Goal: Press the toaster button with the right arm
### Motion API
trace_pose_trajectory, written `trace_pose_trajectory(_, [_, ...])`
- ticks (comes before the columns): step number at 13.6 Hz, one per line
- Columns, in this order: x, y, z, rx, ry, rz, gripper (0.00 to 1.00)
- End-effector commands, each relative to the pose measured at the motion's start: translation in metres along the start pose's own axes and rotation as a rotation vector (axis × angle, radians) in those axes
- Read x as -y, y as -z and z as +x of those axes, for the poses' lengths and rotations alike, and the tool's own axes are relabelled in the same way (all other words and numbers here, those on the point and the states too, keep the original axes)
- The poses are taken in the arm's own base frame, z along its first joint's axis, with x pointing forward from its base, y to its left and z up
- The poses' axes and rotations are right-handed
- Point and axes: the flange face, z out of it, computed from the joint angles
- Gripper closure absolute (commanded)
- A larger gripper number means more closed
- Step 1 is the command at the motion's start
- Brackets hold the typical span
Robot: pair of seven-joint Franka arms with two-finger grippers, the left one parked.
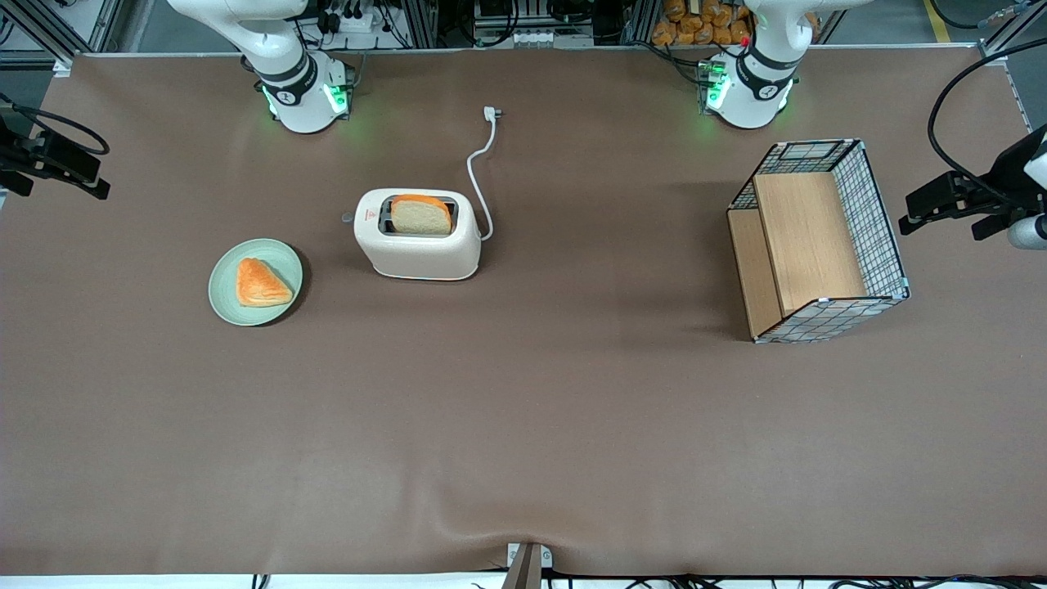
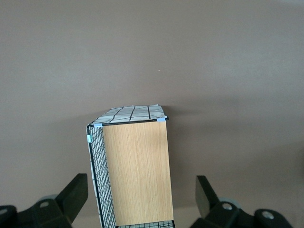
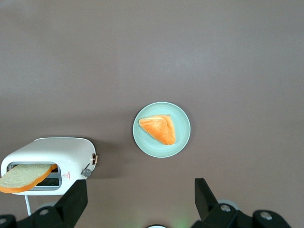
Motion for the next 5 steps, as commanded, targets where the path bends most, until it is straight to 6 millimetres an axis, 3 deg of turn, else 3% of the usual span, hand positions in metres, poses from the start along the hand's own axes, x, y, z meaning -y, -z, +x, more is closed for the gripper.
trace_pose_trajectory(1, [-0.0004, 0.0011, -0.0017, 0.002, 0.002, -0.005, 0.0])
trace_pose_trajectory(5, [0.0004, 0.0016, -0.0011, -0.004, -0.001, 0.001, 0.0])
